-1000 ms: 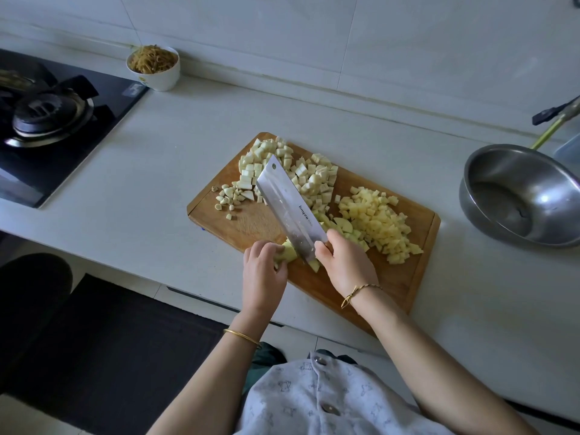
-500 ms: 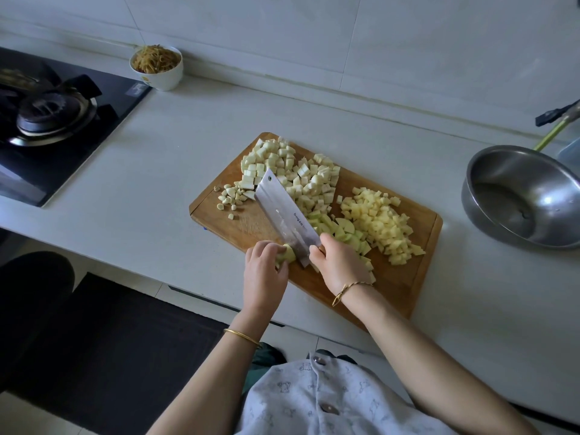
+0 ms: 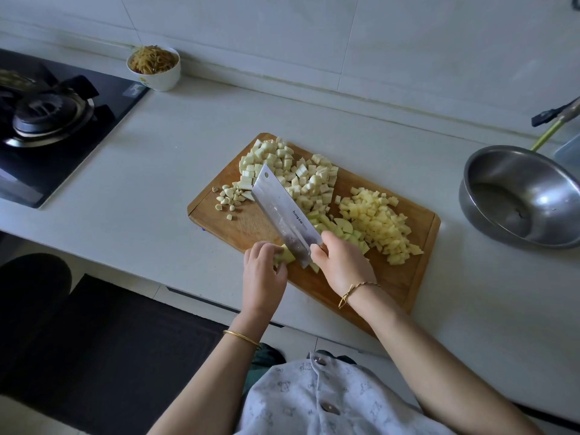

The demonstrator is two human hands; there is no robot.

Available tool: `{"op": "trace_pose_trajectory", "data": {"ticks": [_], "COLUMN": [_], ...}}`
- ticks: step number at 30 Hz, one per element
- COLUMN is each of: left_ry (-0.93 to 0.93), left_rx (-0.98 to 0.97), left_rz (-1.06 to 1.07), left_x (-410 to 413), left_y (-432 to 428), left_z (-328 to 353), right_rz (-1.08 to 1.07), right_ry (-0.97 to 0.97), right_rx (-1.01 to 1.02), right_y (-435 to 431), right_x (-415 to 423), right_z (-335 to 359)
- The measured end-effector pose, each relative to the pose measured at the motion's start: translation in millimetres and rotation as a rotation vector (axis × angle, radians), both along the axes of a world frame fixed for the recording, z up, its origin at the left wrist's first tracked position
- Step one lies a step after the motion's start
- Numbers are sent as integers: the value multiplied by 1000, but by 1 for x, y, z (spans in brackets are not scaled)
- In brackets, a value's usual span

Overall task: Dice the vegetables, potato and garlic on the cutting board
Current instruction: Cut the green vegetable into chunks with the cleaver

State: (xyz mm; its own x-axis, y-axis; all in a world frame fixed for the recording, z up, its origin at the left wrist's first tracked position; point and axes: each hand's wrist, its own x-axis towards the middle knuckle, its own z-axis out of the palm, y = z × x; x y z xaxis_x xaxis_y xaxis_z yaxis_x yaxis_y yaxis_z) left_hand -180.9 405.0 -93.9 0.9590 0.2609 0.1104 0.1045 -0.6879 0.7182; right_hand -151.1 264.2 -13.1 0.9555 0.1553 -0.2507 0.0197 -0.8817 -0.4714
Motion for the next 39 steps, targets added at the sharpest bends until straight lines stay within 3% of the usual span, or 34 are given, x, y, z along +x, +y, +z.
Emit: {"op": "trace_pose_trajectory", "data": {"ticks": [39], "left_ry": [1], "left_rx": [-34], "left_rz": [11], "left_x": [1], "left_y": [-3], "left_z": [-4], "right_rz": [-32], "right_ry": [44], "right_rx": [8], "right_y": [10], "right_x": [6], "right_z": [-17]}}
